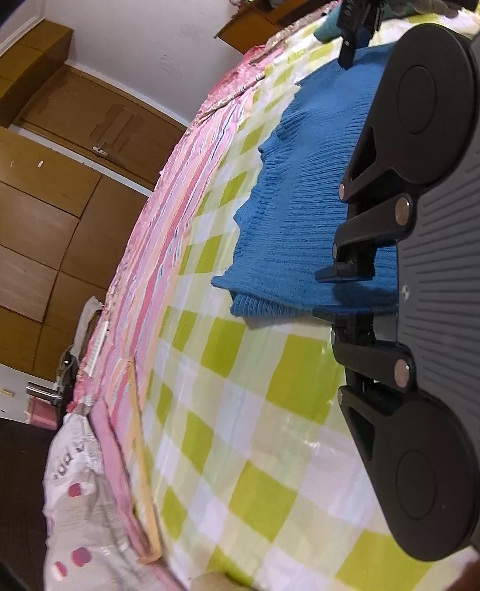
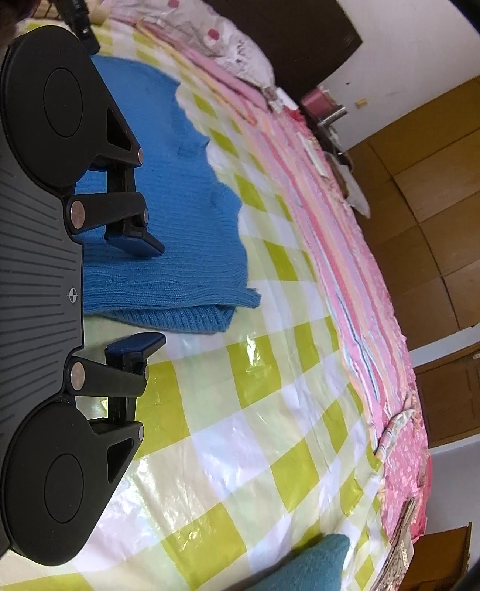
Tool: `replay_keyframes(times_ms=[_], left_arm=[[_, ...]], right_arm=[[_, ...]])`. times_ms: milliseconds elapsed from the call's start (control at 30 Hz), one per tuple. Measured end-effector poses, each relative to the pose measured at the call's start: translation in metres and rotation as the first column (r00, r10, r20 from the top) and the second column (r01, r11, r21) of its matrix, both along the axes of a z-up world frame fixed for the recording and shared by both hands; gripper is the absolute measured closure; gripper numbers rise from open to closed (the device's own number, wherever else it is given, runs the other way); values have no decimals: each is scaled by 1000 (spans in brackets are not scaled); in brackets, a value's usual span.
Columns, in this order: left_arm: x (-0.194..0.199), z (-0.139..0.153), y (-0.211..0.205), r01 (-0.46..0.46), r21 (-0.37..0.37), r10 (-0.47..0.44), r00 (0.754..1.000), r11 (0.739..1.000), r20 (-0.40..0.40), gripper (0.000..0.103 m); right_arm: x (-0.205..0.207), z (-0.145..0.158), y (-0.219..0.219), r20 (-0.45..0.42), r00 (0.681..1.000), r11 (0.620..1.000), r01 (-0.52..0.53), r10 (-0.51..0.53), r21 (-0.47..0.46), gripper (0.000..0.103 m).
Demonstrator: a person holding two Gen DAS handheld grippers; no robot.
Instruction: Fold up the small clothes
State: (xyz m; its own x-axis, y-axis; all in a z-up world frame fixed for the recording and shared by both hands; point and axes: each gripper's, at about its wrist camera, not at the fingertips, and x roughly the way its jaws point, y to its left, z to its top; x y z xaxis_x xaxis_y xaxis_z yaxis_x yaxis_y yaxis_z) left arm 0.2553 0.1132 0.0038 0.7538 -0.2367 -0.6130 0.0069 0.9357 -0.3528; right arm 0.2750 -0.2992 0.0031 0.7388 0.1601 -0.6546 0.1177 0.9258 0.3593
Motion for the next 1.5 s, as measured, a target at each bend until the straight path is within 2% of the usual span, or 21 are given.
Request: replay_keyframes(times_ms=[167, 333, 400, 467, 600, 767, 1033, 1200, 1400, 1500], left_arm=[[-1, -10, -1, 5, 27, -3, 997, 1000, -74, 82], [-17, -2, -3, 4, 18, -3, 999, 1000, -53, 82], [-23, 2, -7, 22, 42, -20, 999, 999, -39, 82], [-26, 1, -13, 39, 75, -36, 998, 996, -46, 82], [-30, -1, -16, 44, 92, -37, 997, 995, -70, 82], [-41, 6, -23, 69, 139, -63, 997, 988, -44, 82], [-54, 16, -47, 120, 202, -121, 993, 972, -5, 81], [-55, 19, -54, 114, 201, -118, 993, 973, 7, 81], [-67, 32, -66, 140, 244, -160, 985, 960, 67, 79], [-67, 34, -60, 117, 232, -135, 989, 966, 63, 79]], right_arm=[[-2, -5, -3, -40, 999, 1000, 8, -8, 6, 59], [-14, 6, -1, 3, 1000, 1000, -8, 8, 25, 59], [-16, 4, 1, -10, 1000, 1000, -20, 21, 16, 59], [-14, -4, 4, -59, 998, 1000, -25, 25, 9, 59], [-20, -3, 6, -47, 999, 999, -23, 25, 29, 58], [-24, -2, 5, -56, 998, 999, -40, 42, 37, 57], [-28, -6, -2, -77, 996, 993, -40, 49, 107, 57], [-33, -5, -7, -61, 998, 992, -26, 34, 125, 56], [-28, -6, -13, -66, 998, 990, -15, 24, 139, 56], [-30, -6, -17, -62, 998, 989, -12, 21, 147, 56]])
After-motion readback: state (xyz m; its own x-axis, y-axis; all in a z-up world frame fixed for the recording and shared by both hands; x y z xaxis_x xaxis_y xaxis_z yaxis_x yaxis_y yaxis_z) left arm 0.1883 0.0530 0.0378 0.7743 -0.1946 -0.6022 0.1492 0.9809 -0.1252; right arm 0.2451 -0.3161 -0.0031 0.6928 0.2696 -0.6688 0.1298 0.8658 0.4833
